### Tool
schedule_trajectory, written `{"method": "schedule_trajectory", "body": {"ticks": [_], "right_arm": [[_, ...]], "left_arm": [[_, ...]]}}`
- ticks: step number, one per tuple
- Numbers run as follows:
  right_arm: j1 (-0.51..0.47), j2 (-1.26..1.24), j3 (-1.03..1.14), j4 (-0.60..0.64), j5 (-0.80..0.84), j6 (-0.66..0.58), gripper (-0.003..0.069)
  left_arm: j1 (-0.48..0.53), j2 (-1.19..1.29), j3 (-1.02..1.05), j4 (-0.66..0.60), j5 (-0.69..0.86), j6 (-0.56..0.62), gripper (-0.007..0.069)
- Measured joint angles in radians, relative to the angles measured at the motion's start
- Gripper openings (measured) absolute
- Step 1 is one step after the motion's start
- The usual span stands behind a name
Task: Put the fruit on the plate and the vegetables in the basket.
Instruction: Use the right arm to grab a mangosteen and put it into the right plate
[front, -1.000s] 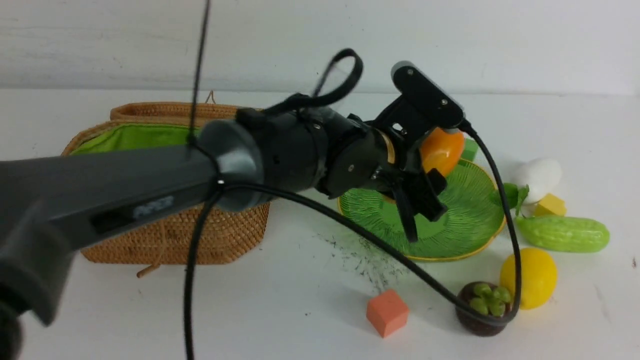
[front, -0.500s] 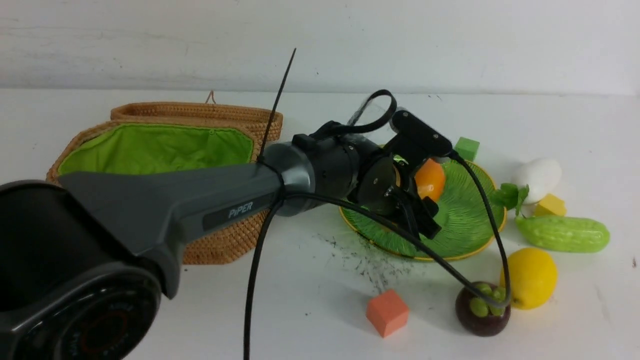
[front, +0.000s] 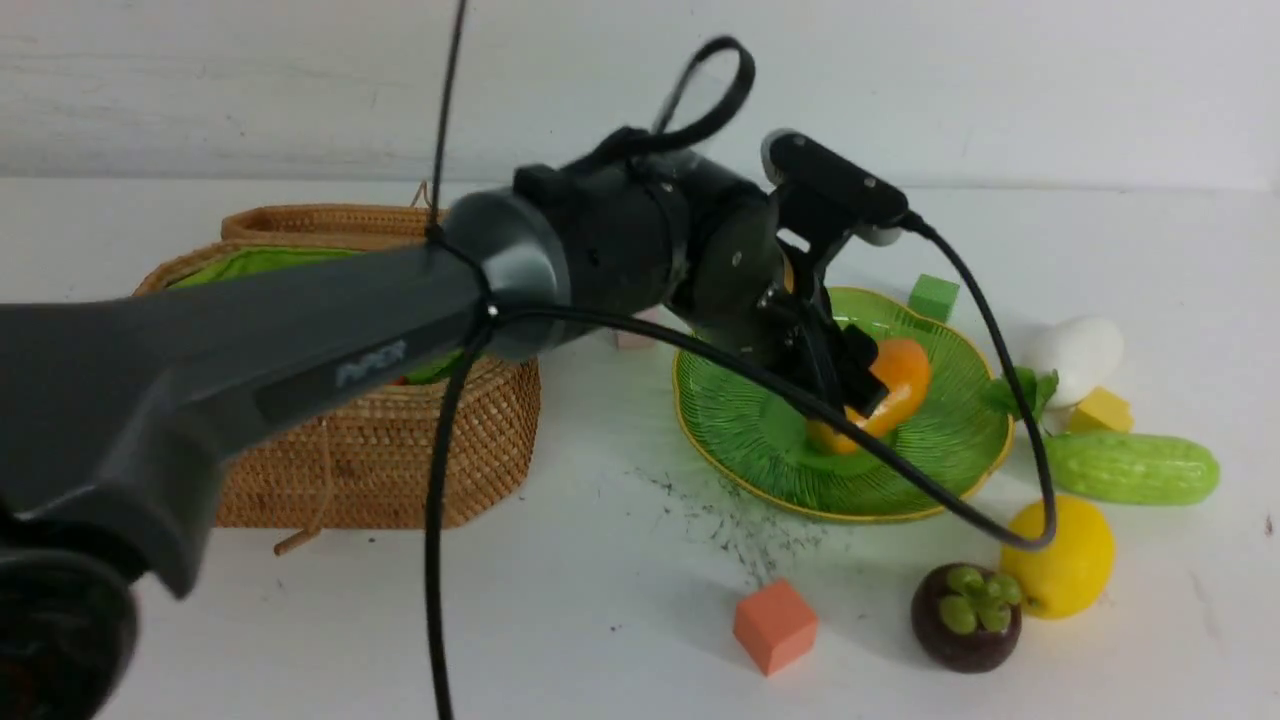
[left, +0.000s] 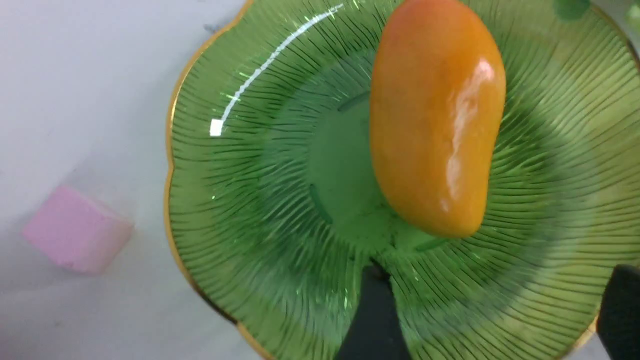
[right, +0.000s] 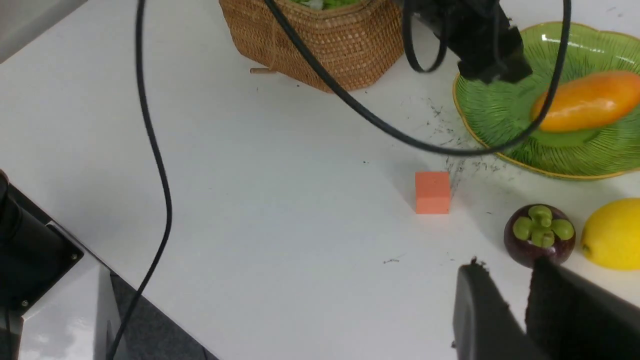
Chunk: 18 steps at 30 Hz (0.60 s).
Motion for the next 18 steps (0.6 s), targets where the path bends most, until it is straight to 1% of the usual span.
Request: {"method": "schedule_trajectory", "body": {"ticks": [1, 2, 5, 7, 8, 11, 14, 18], "right_arm": [[0.000, 0.003, 0.000, -0.003, 0.006, 0.009, 0.0160], [0.000, 0.006, 0.000, -0.011, 0.013, 0.026, 0.0160], [0.000, 0.044, -0.001, -0.056, 0.052, 0.068, 0.0160], [0.000, 0.084, -0.001, -0.095, 0.075, 0.088, 0.0160], [0.000, 0.105, -0.001, -0.105, 0.081, 0.096, 0.0160], [0.000, 0.187, -0.001, -0.139, 0.087, 0.108, 0.0160], [0.000, 0.295, -0.001, -0.147, 0.083, 0.111, 0.0160], [0.000, 0.427, -0.001, -0.147, 0.053, 0.111, 0.0165]], "left_arm": [[-0.001, -0.030, 0.000, -0.004, 0.031, -0.019, 0.0444], [-0.002, -0.071, 0.000, -0.009, 0.072, -0.044, 0.0381], [-0.004, -0.214, 0.013, -0.019, 0.171, -0.085, 0.0134], [-0.004, -0.308, 0.046, -0.028, 0.199, -0.095, 0.0017], [-0.004, -0.340, 0.069, -0.033, 0.203, -0.098, -0.0009], [-0.004, -0.510, 0.186, -0.081, 0.196, -0.100, -0.0013], [-0.006, -0.721, 0.391, -0.139, 0.135, -0.100, -0.0013], [-0.007, -0.967, 0.649, -0.173, 0.056, -0.101, -0.0013]]}}
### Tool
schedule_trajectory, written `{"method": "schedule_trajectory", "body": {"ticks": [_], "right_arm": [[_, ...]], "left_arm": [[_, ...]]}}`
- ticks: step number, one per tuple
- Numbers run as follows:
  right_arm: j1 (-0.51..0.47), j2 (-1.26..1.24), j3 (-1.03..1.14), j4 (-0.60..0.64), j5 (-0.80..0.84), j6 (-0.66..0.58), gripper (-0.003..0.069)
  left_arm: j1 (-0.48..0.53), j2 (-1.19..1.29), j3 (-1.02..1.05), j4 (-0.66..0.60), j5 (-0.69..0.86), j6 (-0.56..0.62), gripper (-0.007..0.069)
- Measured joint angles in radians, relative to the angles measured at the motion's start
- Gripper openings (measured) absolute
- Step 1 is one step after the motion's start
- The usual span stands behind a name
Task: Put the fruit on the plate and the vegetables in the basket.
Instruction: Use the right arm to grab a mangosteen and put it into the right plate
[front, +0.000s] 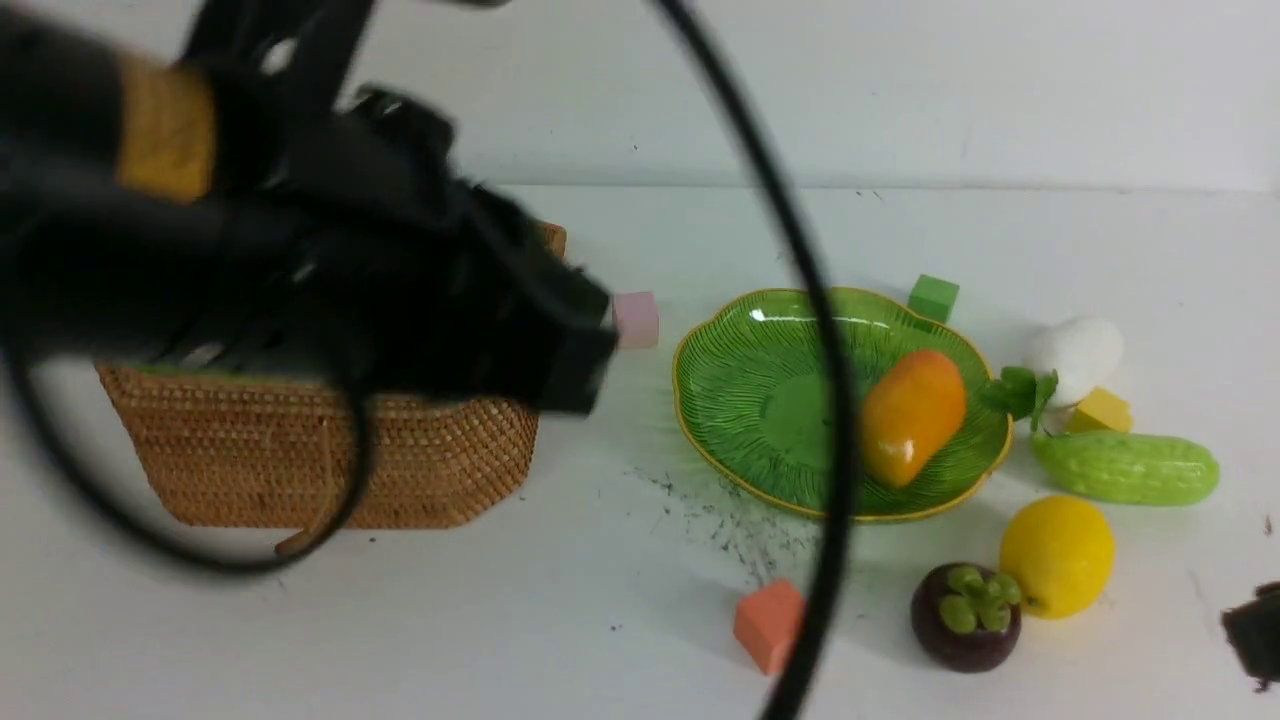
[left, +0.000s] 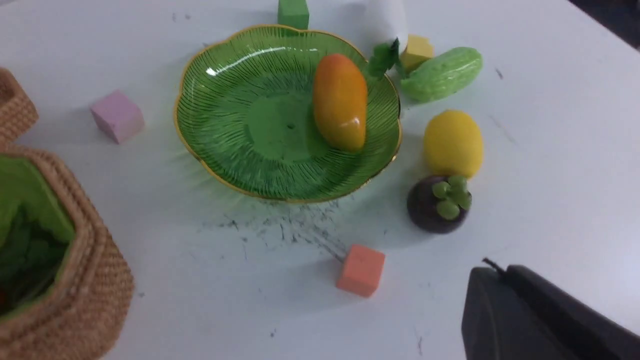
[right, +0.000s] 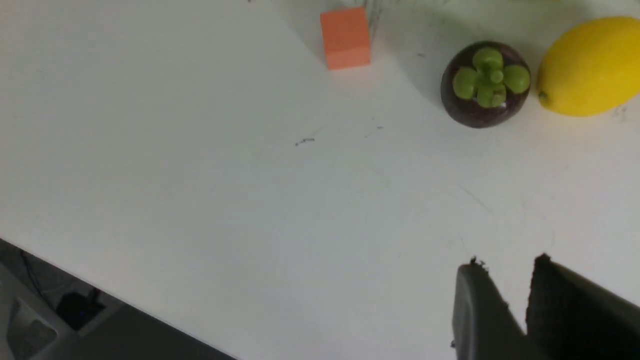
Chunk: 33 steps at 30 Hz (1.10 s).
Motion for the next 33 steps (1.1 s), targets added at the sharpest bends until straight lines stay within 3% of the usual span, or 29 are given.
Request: {"method": "schedule_trajectory", "body": {"ticks": [6, 12, 17, 26, 33], "right_arm": [[-0.010, 0.206, 0.000, -0.074, -0.072, 0.002, 0.0192], [-0.137, 0.381, 0.000, -0.060, -0.165, 0.005, 0.0285], [-0.229, 0.503, 0.000, 0.029, -0.277, -0.087, 0.0408], [-0.257, 0.648, 0.000, 0.041, -0.418, -0.116, 0.0576], [-0.257, 0.736, 0.000, 0.061, -0.533, -0.182, 0.0613]], "left_arm": [[0.000, -0.350, 0.309, -0.048, -0.111, -0.001, -0.0013], [0.000, -0.560, 0.408, -0.057, -0.130, -0.023, -0.0013], [0.000, -0.582, 0.410, -0.057, -0.105, -0.037, -0.0013], [0.000, -0.582, 0.410, -0.058, -0.085, -0.039, -0.0013], [0.000, -0.582, 0.410, -0.075, -0.084, -0.039, -0.0013]]}}
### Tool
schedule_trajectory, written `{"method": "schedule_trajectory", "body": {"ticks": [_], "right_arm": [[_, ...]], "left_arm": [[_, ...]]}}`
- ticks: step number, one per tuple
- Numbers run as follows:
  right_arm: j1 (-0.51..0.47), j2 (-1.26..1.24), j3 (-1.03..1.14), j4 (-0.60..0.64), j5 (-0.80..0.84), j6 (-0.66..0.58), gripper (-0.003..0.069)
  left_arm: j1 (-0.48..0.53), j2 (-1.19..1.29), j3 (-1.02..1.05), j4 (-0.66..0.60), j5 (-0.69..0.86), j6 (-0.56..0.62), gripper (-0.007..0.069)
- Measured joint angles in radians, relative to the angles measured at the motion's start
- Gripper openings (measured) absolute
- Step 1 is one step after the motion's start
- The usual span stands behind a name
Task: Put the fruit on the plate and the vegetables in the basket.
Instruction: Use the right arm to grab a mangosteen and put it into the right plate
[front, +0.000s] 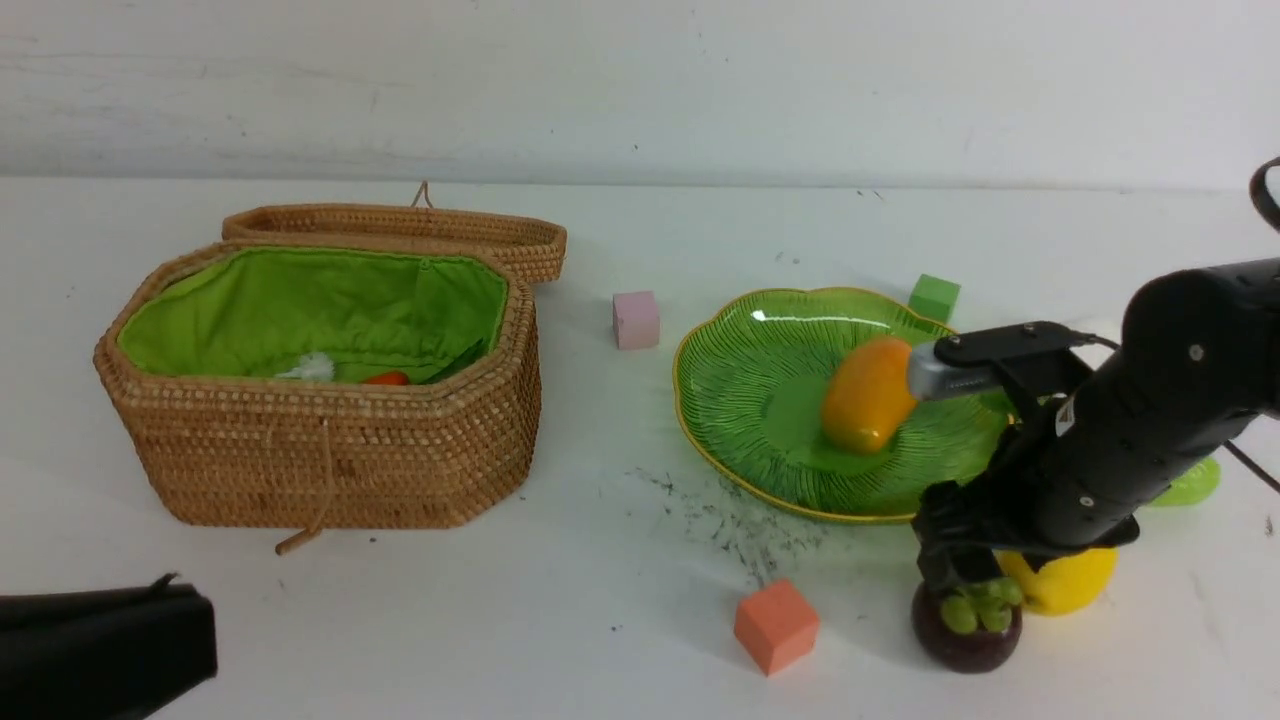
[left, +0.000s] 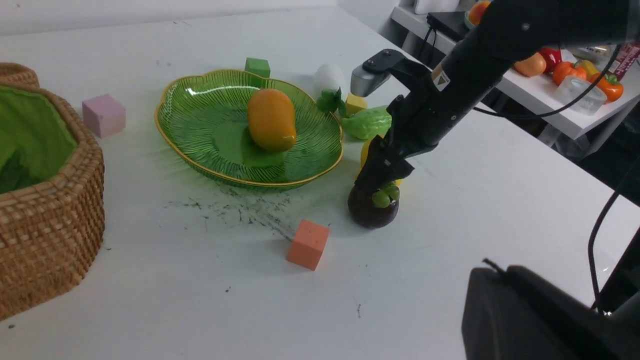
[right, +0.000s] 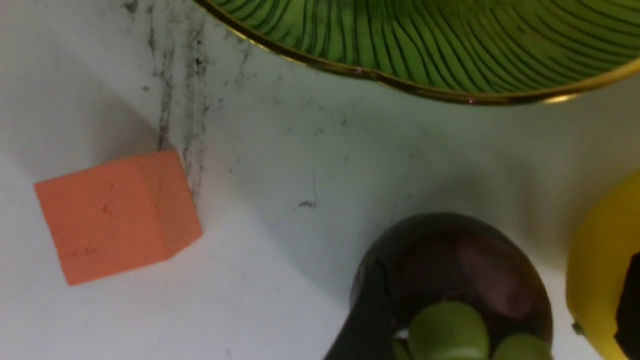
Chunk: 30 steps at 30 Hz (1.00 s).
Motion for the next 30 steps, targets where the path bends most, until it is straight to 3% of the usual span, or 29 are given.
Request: {"method": "schedule_trajectory", "body": {"ticks": [14, 30], "right_arm": [[0.000, 0.087, 0.000, 0.009, -0.051, -0.008, 0.0603], [0.000, 0.141, -0.002, 0.034, 0.012, -0.009, 0.0577]], "left_arm": [[0.000, 0.000, 0.000, -0.001, 0.001, -0.001, -0.0013], [0.000, 0.000, 0.000, -0.004, 0.001, -0.001, -0.0013]]}}
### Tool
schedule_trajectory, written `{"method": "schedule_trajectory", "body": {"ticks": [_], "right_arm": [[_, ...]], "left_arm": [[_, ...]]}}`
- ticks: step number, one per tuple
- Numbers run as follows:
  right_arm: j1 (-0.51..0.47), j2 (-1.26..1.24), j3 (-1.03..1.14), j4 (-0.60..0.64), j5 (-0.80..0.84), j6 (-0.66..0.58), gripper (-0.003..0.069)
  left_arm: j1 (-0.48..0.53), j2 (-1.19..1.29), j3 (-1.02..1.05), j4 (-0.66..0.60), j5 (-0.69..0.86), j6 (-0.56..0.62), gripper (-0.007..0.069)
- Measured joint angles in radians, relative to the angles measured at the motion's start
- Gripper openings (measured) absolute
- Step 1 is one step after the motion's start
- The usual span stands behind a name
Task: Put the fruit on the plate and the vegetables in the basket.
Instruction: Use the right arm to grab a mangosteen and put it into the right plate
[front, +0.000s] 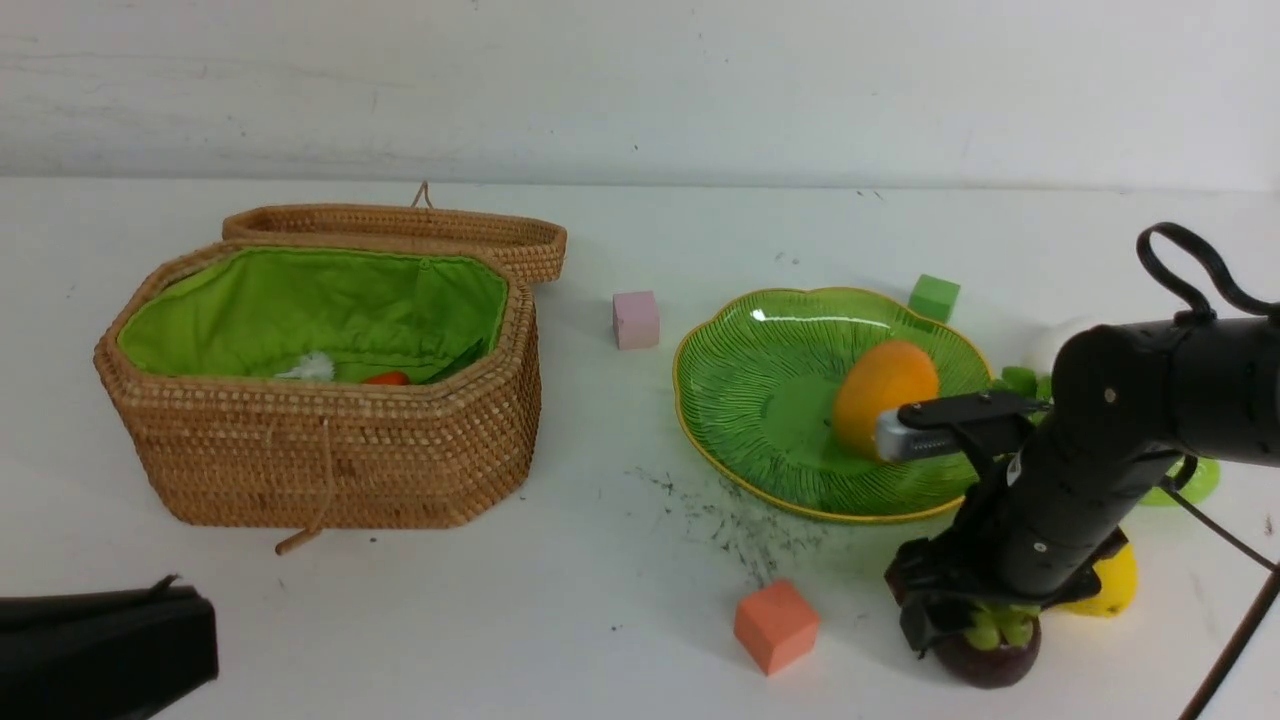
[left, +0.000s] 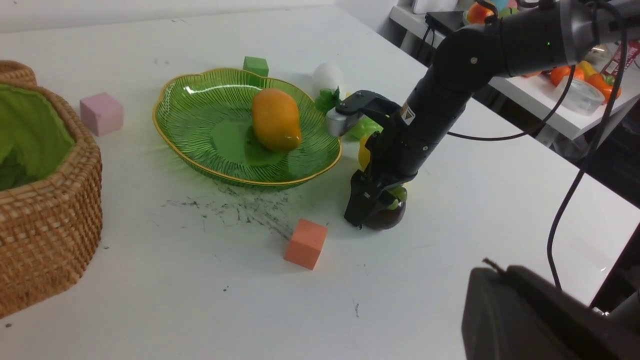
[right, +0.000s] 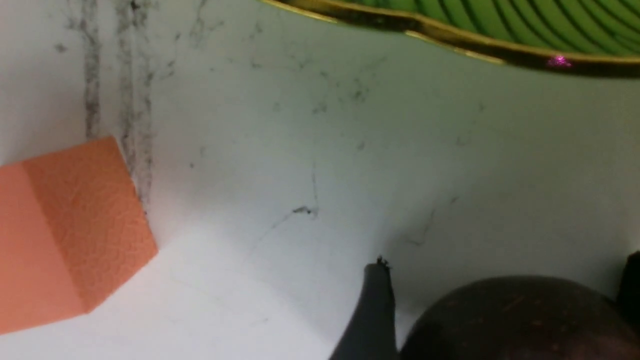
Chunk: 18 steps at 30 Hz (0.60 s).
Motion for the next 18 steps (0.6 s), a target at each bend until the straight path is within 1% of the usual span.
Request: {"method": "schedule_trajectory", "body": {"ticks": [2, 12, 16, 18], "right_arm": [[0.000, 0.000, -0.001, 0.000, 0.013, 0.000, 0.0552], [0.000, 0.000, -0.005, 0.001, 0.042, 0.000, 0.0547], [0.000, -0.018, -0.024, 0.021, 0.114, 0.001, 0.0547], [0.000, -0.064, -0.062, 0.062, 0.177, 0.001, 0.0547]], "left_arm": [[0.000, 0.000, 0.000, 0.000, 0.000, 0.000, -0.0013], [0.000, 0.000, 0.000, 0.000, 0.000, 0.026, -0.0013], [0.000, 0.000, 0.000, 0.000, 0.000, 0.055, -0.0013], [0.000, 0.000, 0.000, 0.006, -0.005, 0.068, -0.0013]]}}
